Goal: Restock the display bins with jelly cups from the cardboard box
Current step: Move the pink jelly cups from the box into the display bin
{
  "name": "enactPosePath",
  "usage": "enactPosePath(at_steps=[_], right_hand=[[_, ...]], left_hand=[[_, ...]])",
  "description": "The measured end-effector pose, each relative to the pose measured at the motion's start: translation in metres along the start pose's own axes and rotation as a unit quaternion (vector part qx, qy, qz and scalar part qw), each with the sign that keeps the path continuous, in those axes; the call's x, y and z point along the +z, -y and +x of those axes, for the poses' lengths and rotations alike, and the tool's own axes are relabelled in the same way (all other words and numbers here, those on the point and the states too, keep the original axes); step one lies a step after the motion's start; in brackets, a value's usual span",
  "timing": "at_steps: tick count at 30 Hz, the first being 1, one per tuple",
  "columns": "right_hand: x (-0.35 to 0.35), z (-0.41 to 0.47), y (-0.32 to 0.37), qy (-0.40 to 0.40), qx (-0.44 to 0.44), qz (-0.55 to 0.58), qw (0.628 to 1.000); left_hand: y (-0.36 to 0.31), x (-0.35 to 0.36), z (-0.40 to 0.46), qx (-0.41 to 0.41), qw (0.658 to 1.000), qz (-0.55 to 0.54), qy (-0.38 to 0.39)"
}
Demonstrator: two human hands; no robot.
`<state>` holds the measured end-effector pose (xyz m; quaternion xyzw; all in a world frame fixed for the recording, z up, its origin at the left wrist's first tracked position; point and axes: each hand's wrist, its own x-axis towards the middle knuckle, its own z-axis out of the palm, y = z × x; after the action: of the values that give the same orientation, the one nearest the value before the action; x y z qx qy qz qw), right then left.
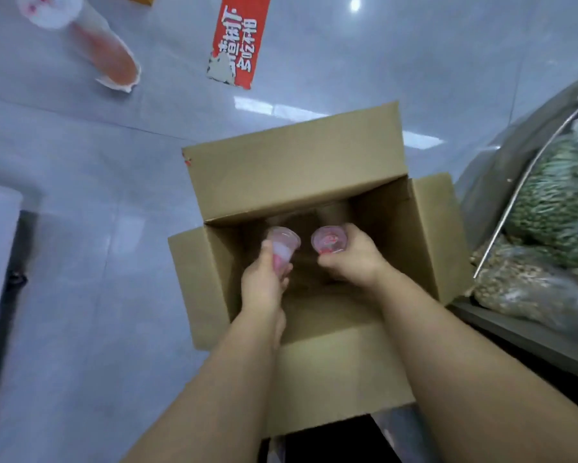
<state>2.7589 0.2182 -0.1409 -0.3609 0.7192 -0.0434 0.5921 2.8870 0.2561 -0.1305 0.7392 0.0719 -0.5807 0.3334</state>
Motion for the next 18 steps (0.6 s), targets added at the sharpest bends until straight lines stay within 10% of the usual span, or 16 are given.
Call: enactPosePath(at_steps=[9, 18], right_hand=[[-0.108, -0.316, 0.139, -0.163, -0.193, 0.3, 0.92], [-0.206, -0.576, 0.183, -0.293, -0.311, 0.346, 0.835]], left_hand=[[-0.145, -0.04, -0.303, 0.232, 0.904, 0.139, 0.331], [-0.206, 0.002, -0.57, 0.45, 0.673, 0.266, 0.523]])
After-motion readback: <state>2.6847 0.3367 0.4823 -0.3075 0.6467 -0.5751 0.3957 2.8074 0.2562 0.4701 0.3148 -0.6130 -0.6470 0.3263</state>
